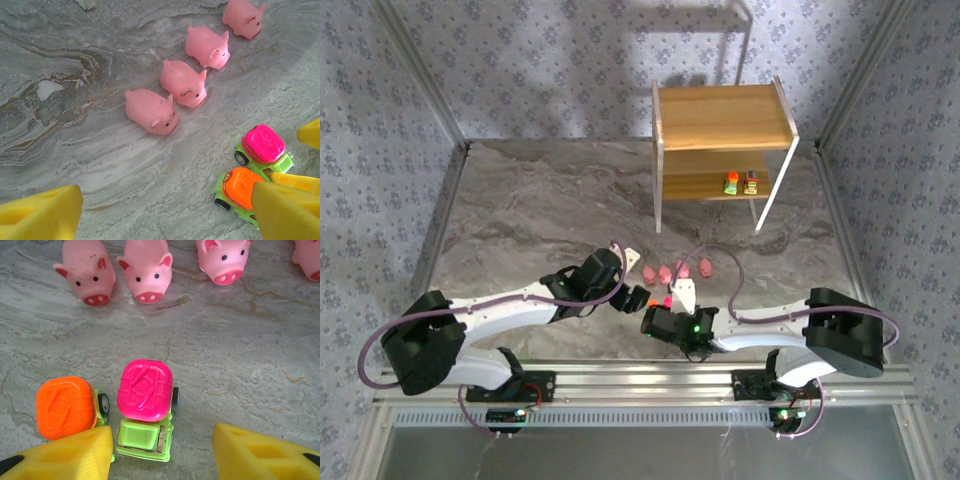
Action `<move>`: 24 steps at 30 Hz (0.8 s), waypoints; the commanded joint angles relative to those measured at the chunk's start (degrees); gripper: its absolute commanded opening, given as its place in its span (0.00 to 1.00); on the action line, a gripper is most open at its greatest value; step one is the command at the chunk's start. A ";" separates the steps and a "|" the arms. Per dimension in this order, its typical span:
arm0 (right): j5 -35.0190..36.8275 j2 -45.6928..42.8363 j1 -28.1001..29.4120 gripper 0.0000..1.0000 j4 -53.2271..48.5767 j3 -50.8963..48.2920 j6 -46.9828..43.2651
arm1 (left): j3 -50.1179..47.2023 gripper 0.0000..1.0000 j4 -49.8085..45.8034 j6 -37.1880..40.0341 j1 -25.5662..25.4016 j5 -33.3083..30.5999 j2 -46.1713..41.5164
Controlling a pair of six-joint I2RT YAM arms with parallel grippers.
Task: Place and organize the plastic toys onto the shelf
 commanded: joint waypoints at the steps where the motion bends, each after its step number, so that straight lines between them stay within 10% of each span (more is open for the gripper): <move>1: 0.19 0.53 -0.68 0.56 -0.88 0.59 -0.29 | 1.30 0.87 -0.58 -0.33 0.23 0.81 -0.34; 24: -3.83 -3.97 -3.67 0.57 1.06 -0.97 -13.36 | 1.70 0.87 -0.40 -0.34 0.28 0.99 0.84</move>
